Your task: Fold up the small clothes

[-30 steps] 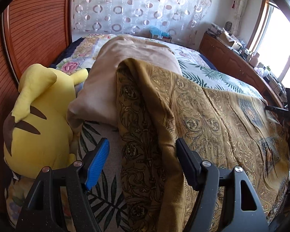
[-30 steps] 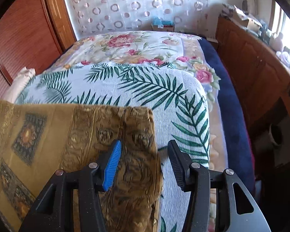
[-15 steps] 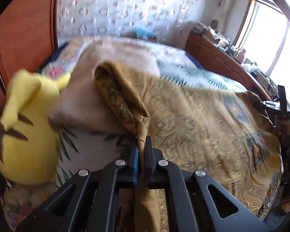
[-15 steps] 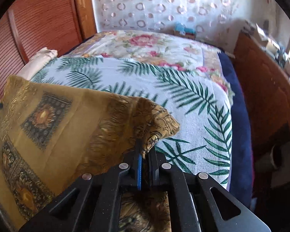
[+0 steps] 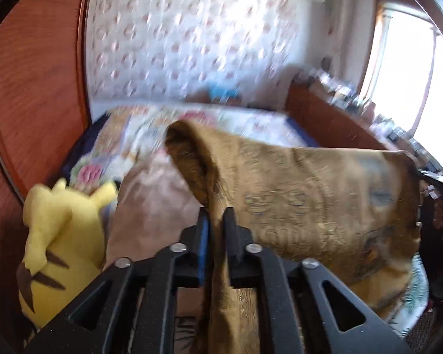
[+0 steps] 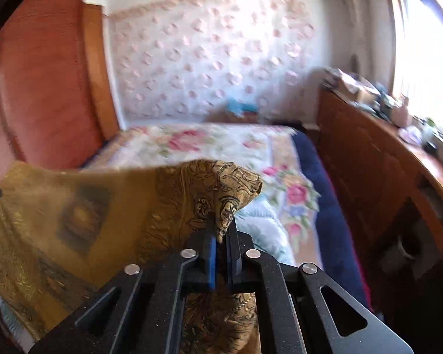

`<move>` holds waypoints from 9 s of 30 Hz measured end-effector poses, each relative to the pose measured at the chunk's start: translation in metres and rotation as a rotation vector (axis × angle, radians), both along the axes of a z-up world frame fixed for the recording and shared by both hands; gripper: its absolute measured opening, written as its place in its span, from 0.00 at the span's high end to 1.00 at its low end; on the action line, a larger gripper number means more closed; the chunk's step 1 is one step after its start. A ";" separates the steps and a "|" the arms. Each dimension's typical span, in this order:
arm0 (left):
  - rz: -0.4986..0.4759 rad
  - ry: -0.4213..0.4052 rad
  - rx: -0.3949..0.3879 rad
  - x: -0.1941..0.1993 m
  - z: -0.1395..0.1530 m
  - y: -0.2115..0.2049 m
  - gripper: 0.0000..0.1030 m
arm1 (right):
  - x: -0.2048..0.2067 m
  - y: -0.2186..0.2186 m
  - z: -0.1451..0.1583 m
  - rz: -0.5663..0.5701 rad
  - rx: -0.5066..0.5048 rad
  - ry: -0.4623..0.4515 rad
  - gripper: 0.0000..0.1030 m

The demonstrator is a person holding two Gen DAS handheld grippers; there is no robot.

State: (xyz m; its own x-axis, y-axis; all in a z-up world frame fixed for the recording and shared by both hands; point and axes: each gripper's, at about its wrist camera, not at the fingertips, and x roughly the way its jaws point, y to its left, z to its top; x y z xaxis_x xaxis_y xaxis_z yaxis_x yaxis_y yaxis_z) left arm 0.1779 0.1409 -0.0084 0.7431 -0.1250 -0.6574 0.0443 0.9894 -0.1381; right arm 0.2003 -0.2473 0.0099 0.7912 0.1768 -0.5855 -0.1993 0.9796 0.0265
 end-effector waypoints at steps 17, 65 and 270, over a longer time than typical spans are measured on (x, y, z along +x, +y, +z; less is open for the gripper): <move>0.009 0.090 0.038 -0.064 -0.073 0.008 0.40 | -0.060 -0.010 -0.100 -0.020 -0.051 0.125 0.64; 0.010 0.111 -0.040 -0.109 -0.106 -0.002 0.94 | -0.162 -0.009 -0.116 -0.029 -0.018 0.091 0.64; -0.414 0.035 -0.010 -0.087 -0.068 -0.240 0.24 | -0.159 -0.043 -0.102 0.081 -0.042 0.082 0.95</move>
